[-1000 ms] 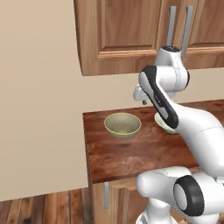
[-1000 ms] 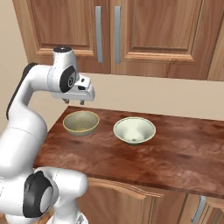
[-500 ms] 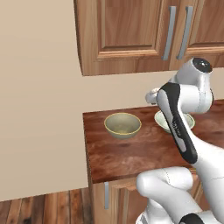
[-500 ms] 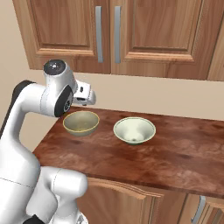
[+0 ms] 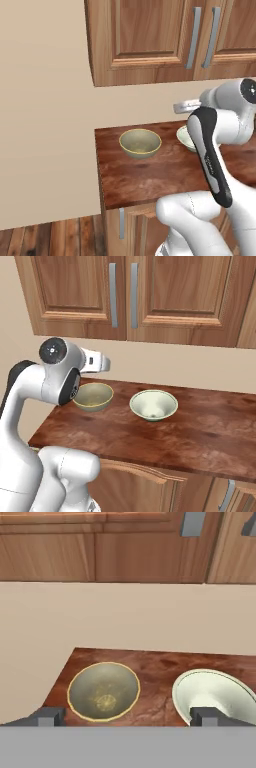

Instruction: Open the cabinet. Pick the bowls from the counter and place them in the cabinet. Then close the cabinet.

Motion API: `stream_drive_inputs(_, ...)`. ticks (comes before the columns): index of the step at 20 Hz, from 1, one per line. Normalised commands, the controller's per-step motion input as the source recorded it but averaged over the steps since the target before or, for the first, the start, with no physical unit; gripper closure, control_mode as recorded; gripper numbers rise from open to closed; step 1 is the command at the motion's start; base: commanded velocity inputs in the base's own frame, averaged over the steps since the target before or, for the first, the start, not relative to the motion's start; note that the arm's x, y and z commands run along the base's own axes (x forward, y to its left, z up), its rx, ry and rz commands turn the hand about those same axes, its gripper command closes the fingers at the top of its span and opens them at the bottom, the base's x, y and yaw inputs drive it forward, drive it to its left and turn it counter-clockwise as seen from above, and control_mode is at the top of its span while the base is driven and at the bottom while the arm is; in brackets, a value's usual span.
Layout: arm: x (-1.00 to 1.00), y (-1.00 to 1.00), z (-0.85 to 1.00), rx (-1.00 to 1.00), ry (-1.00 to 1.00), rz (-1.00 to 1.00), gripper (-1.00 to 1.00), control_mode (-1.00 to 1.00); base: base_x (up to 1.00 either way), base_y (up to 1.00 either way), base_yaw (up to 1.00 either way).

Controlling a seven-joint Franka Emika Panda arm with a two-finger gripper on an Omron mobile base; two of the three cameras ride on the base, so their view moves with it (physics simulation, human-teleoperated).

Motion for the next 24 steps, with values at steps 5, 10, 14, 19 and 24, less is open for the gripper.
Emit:
stream_drive_inputs(5,0.0,-0.24,0.63,0.0,0.0,0.0,-1.0,-1.0,0.0,0.0,0.0)
stream_drive_inputs(10,0.0,-0.29,0.69,0.0,0.0,0.0,-1.0,-1.0,0.0,0.0,0.0)
stream_drive_inputs(14,0.0,-0.35,0.58,0.0,0.0,0.0,-1.0,-1.0,0.0,0.0,0.0)
stream_drive_inputs(19,0.0,-0.36,0.51,0.0,0.0,0.0,-1.0,-1.0,0.0,0.0,0.0)
stream_drive_inputs(24,0.05,-0.31,0.35,0.0,0.0,0.0,-1.0,-1.0,0.0,0.0,0.0)
